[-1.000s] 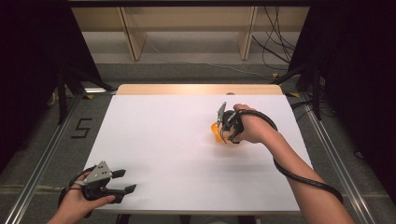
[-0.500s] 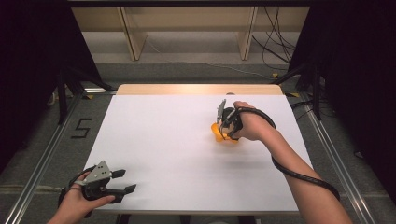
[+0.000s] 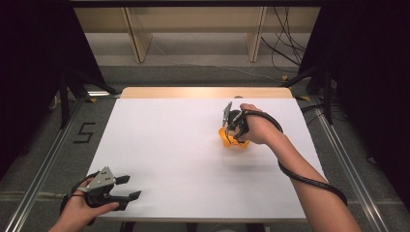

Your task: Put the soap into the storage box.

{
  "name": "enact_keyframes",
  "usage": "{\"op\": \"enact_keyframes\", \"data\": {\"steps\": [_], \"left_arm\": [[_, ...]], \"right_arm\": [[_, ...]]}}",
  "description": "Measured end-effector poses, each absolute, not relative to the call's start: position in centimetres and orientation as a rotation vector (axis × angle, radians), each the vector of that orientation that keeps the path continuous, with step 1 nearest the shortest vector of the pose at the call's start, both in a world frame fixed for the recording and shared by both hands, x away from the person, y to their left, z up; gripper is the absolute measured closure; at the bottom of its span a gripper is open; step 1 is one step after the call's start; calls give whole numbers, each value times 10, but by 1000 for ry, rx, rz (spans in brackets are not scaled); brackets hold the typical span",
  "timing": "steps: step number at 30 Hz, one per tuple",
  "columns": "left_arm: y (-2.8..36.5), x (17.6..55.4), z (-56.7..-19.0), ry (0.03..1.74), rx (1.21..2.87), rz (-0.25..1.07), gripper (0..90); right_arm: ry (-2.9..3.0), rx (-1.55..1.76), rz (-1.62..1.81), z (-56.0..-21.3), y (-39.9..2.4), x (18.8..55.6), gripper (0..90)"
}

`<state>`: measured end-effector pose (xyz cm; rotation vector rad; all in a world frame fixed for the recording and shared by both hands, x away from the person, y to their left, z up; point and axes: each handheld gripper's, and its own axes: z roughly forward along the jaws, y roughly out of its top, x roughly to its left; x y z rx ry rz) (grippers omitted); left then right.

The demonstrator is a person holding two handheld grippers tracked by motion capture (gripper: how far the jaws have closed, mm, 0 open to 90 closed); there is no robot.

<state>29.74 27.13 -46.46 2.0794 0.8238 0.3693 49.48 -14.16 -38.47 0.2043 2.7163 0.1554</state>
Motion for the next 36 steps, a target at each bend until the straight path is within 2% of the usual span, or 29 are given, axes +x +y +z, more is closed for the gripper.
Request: {"op": "enact_keyframes", "data": {"steps": [36], "left_arm": [[270,296,-465,848,2062,355,293]], "right_arm": [[2717,244,146,-400,-148,507,334]]}}
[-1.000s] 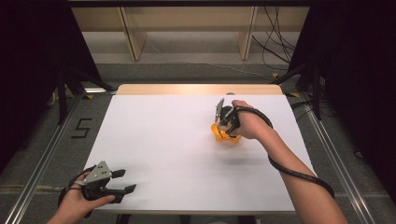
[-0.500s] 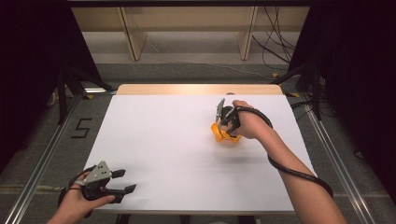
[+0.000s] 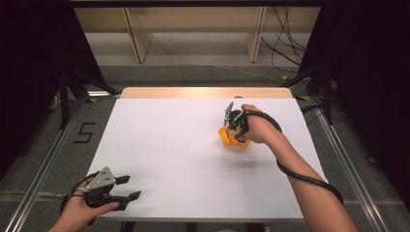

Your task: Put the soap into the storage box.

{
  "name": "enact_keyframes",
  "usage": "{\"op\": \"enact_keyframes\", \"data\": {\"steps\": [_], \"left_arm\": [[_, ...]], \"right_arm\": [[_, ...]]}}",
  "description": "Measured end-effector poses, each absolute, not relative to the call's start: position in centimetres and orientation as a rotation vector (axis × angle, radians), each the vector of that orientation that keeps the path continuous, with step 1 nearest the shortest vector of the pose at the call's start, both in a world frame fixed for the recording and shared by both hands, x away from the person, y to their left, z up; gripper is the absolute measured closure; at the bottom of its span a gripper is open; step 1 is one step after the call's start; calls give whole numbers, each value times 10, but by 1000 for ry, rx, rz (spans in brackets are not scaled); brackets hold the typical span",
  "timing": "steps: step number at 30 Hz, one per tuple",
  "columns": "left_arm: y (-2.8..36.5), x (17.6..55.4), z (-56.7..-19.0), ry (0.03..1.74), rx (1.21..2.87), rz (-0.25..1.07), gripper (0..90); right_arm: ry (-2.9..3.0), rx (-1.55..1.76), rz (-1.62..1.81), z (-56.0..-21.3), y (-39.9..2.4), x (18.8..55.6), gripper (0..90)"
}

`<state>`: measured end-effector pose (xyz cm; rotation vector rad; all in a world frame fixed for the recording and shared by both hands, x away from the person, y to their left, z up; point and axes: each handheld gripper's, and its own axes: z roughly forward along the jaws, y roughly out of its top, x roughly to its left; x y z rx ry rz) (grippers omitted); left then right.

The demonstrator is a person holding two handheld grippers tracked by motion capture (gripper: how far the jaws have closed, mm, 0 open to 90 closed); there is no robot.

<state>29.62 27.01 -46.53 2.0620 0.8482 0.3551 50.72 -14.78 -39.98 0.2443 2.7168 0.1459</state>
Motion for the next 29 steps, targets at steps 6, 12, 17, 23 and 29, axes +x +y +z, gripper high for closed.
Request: {"op": "enact_keyframes", "data": {"steps": [6,12,17,23,29], "left_arm": [[270,296,-465,855,2060,353,292],[270,296,-465,855,2060,352,293],[270,295,-465,855,2053,343,292],[270,295,-464,836,2063,352,293],[271,297,-464,823,2062,376,294]], "right_arm": [[2730,294,123,-402,-148,507,334],[2753,326,125,-407,-149,508,331],[2724,343,234,-400,-152,509,281],[2663,376,365,-386,-160,492,384],[2557,756,502,-399,-192,425,577]]}}
